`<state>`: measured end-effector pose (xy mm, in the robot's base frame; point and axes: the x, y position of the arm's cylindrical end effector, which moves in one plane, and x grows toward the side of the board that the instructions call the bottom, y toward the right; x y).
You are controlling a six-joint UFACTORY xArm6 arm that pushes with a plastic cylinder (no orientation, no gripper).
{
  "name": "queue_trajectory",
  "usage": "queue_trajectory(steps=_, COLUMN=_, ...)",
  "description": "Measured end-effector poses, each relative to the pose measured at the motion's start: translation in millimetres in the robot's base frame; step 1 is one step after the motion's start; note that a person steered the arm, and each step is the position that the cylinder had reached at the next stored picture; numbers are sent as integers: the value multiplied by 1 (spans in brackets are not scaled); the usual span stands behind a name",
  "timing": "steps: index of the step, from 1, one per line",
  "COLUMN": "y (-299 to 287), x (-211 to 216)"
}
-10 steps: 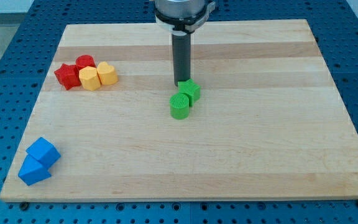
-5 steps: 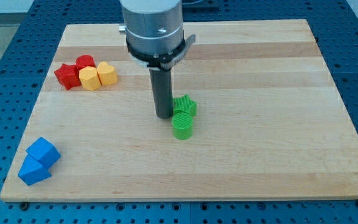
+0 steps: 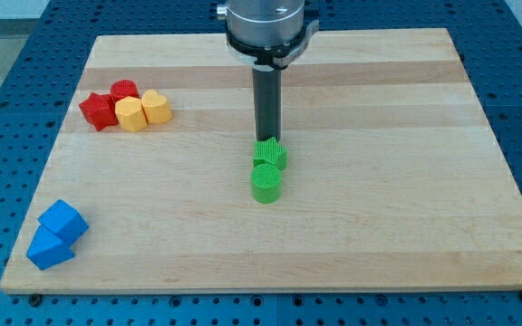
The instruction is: Push the green blocks to the bottom center
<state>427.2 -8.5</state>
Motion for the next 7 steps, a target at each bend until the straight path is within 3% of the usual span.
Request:
queue_trajectory(steps=5, y=-8, x=95)
queue_trajectory(steps=7, y=-8, x=101)
